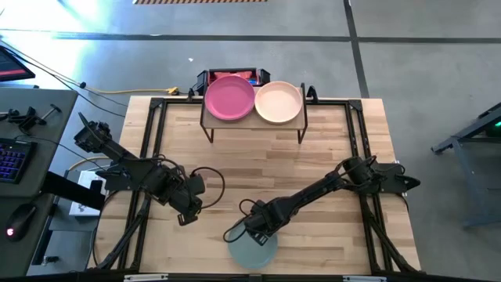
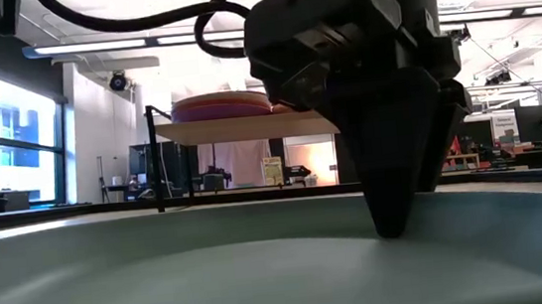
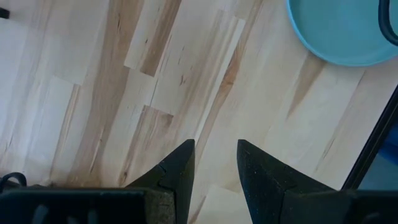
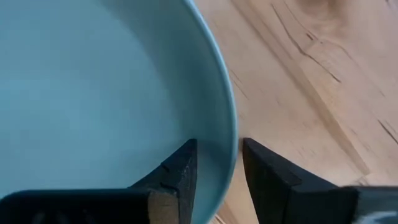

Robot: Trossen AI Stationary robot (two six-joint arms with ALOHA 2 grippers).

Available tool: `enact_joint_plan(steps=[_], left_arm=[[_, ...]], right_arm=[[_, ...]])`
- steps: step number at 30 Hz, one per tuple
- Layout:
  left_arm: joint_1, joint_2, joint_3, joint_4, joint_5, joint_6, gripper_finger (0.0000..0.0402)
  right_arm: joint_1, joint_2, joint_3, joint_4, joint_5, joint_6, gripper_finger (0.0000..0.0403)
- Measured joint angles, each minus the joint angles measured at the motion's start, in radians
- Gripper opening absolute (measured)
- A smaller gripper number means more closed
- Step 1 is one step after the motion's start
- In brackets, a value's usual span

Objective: Place and stack plates onto a shelf
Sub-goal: Stack the blue plate on top of the light orange plate on the shelf

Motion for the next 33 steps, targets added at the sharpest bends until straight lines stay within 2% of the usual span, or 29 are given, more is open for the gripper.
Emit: enact_joint_plan(steps=[4, 10, 19, 33], left_arm=[[0.000, 0.000, 0.000, 0.000, 0.000, 0.000, 0.0110], [0.000, 0.000, 0.000, 0.000, 0.000, 0.000, 0.0110], [0.000, 0.000, 0.000, 0.000, -0.026, 0.001, 0.0110], [0.000, 0.000, 0.000, -0.001, -0.056, 0.020, 0.0110]], right_arm=[[0.000, 0.000, 0.000, -0.002, -0.001, 0.000, 0.0086], [-0.001, 0.000, 0.000, 0.005, -0.014, -0.001, 0.0008], [-0.014, -0.013, 0.000, -0.003, -0.052, -0.008, 0.0002], [-0.073, -0.131, 0.000, -0.069, -0.079, -0.080, 0.0000]])
